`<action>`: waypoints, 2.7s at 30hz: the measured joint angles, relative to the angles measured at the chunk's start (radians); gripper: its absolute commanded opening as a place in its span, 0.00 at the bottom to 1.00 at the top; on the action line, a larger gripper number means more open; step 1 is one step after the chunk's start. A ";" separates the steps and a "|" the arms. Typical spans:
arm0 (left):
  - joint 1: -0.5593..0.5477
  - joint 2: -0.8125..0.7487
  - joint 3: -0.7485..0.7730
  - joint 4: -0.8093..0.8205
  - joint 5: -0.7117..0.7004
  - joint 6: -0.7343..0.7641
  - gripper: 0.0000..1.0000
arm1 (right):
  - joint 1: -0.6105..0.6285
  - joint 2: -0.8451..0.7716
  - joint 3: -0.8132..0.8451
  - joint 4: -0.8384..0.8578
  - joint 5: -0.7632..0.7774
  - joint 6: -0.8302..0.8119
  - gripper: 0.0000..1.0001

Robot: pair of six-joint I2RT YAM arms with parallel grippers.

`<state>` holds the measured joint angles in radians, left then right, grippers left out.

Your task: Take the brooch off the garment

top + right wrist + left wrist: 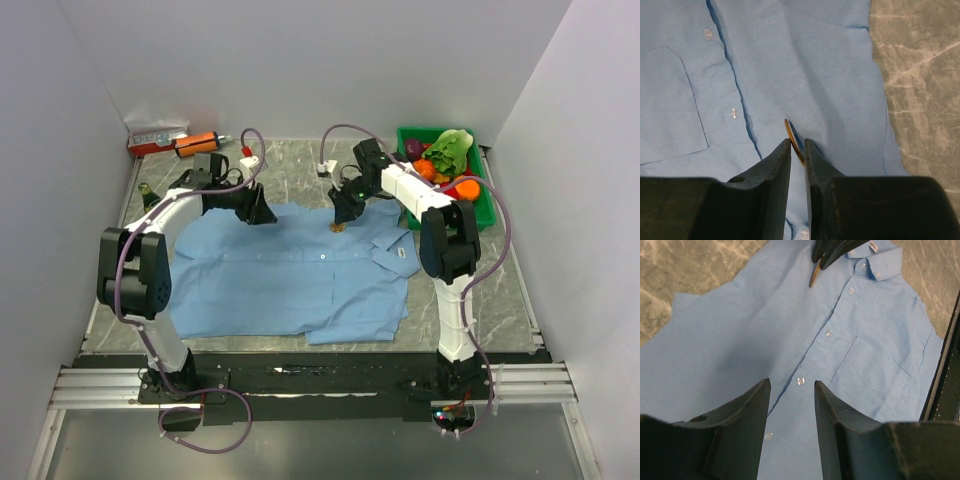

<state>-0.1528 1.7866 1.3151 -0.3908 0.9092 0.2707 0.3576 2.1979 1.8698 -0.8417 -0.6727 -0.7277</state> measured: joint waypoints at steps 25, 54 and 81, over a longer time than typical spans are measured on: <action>-0.291 -0.113 -0.201 0.337 -0.221 0.000 0.51 | -0.032 0.052 0.009 -0.184 -0.271 0.566 0.00; -0.546 -0.177 -0.280 0.402 -0.543 0.357 0.40 | -0.128 0.011 -0.386 0.481 -0.713 1.495 0.00; -0.544 -0.133 -0.235 0.419 -0.638 0.324 0.01 | -0.129 0.009 -0.425 0.666 -0.741 1.625 0.44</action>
<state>-0.6964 1.6535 1.0798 0.0284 0.2710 0.5945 0.2283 2.2070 1.4452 -0.1753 -1.4139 0.8974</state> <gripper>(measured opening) 0.126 0.347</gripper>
